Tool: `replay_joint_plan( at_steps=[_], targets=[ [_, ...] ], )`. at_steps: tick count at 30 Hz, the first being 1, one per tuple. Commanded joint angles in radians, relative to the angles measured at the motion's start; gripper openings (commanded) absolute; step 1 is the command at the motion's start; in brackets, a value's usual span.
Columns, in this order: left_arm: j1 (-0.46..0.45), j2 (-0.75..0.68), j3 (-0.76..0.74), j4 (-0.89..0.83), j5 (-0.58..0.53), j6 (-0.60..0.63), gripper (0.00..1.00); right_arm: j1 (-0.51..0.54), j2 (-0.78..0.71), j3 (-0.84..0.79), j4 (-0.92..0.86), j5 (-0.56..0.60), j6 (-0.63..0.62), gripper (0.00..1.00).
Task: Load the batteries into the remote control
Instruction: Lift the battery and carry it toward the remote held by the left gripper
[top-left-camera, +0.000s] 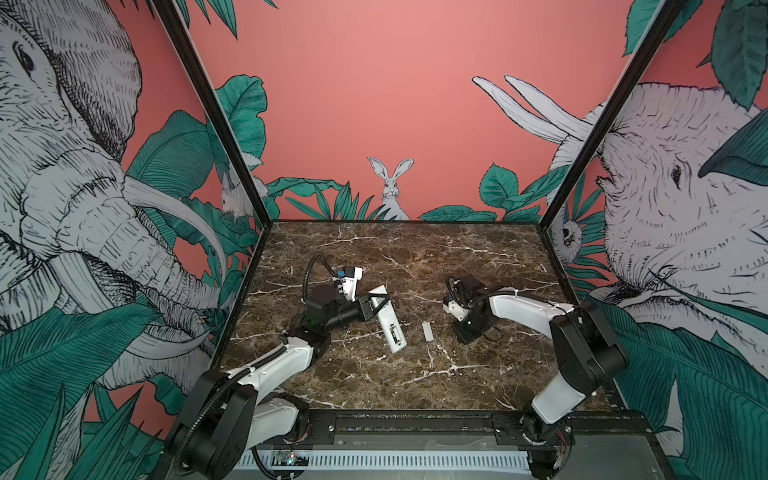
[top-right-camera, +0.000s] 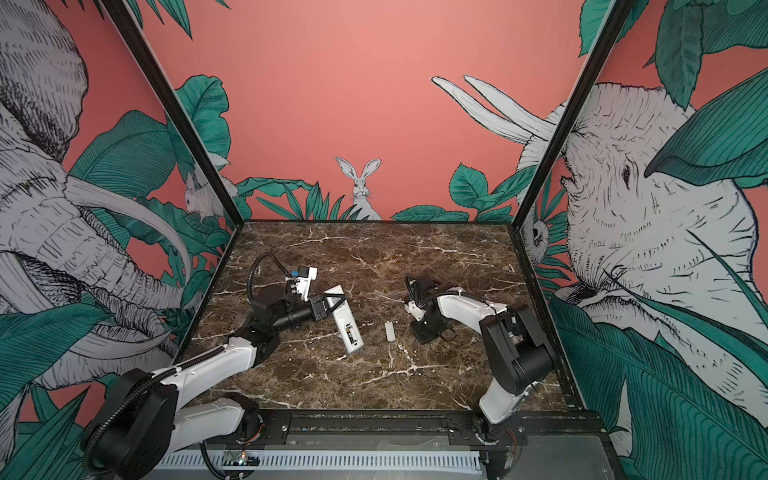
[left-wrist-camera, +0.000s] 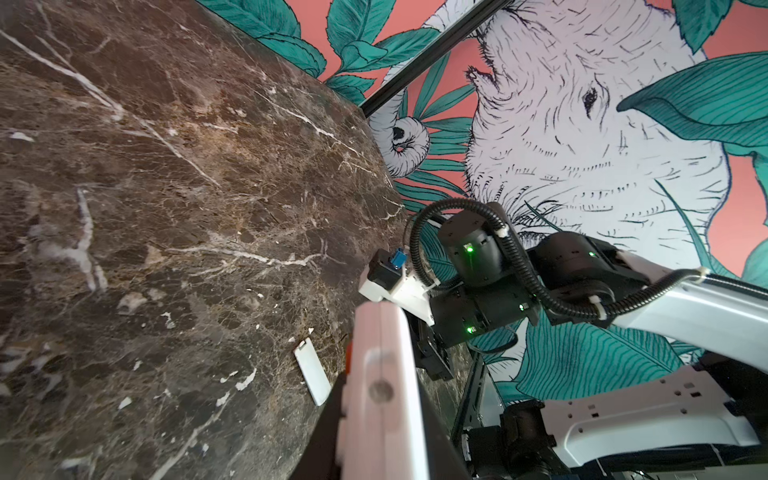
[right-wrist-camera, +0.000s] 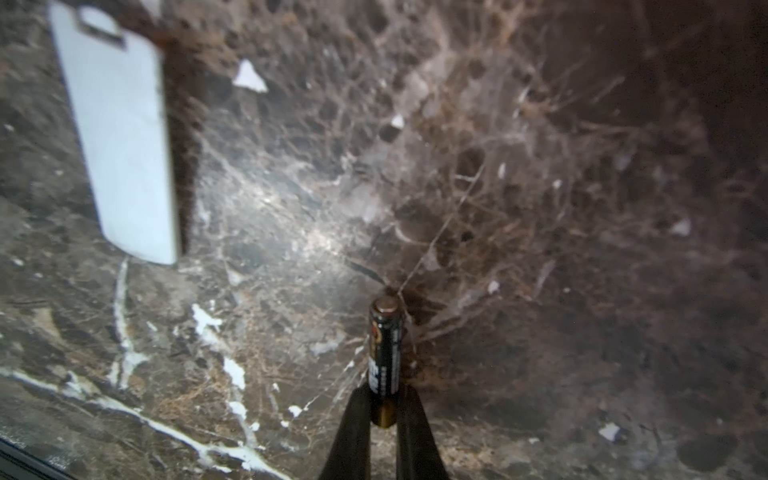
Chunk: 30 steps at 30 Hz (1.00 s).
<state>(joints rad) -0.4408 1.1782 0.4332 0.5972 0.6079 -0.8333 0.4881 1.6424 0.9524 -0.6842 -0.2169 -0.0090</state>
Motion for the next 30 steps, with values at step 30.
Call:
replay_joint_plan(
  at_steps=[30],
  targets=[
    [0.05, 0.109, -0.063, 0.253, -0.067, -0.092, 0.0, 0.267, -0.113, 0.22, -0.037, -0.147, -0.003, 0.03]
  ],
)
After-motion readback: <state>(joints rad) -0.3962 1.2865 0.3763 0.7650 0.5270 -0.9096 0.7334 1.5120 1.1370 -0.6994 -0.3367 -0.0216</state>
